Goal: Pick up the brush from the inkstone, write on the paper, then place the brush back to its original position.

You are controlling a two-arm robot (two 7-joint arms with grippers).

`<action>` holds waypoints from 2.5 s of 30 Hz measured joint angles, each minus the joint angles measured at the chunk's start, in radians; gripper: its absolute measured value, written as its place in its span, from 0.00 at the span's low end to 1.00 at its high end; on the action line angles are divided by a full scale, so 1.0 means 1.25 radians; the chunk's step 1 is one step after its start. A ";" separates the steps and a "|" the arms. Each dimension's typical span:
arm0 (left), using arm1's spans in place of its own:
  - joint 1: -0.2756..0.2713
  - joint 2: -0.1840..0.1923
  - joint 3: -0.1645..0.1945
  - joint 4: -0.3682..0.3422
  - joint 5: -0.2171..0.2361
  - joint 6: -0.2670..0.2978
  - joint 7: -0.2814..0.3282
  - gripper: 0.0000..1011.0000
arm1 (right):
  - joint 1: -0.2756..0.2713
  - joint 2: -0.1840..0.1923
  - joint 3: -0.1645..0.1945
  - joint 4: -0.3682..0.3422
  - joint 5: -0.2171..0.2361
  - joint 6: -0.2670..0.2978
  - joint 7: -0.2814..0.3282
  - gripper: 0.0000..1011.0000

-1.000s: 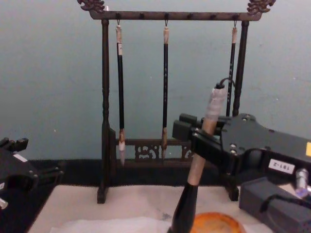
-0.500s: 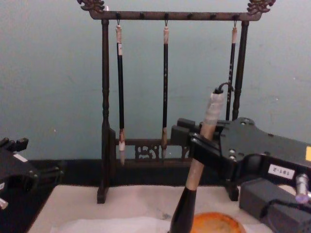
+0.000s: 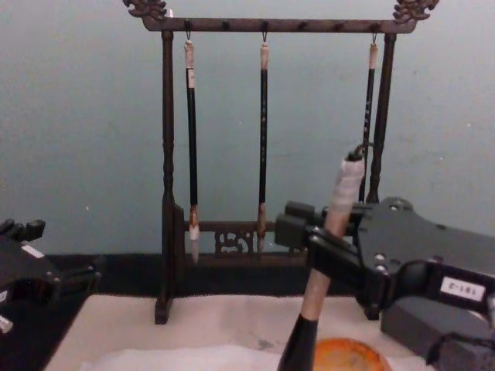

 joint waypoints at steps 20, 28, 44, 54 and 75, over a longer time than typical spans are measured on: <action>0.000 0.000 0.000 0.000 0.000 0.000 0.000 1.00 | -0.032 0.029 0.002 -0.049 0.014 0.007 0.006 0.15; 0.000 0.000 0.000 0.000 0.000 0.000 0.000 1.00 | -0.043 0.037 0.006 -0.066 0.018 0.005 0.005 0.15; 0.000 0.000 0.000 0.000 0.000 0.000 0.000 1.00 | -0.044 0.027 0.056 -0.084 0.062 -0.012 -0.019 0.15; 0.000 0.000 0.000 0.000 0.000 0.000 0.000 1.00 | -0.005 -0.014 0.106 -0.029 0.142 0.048 -0.061 0.15; 0.000 0.000 0.000 0.000 0.000 0.000 0.000 1.00 | 0.089 -0.067 0.185 0.160 0.446 0.322 -0.169 0.15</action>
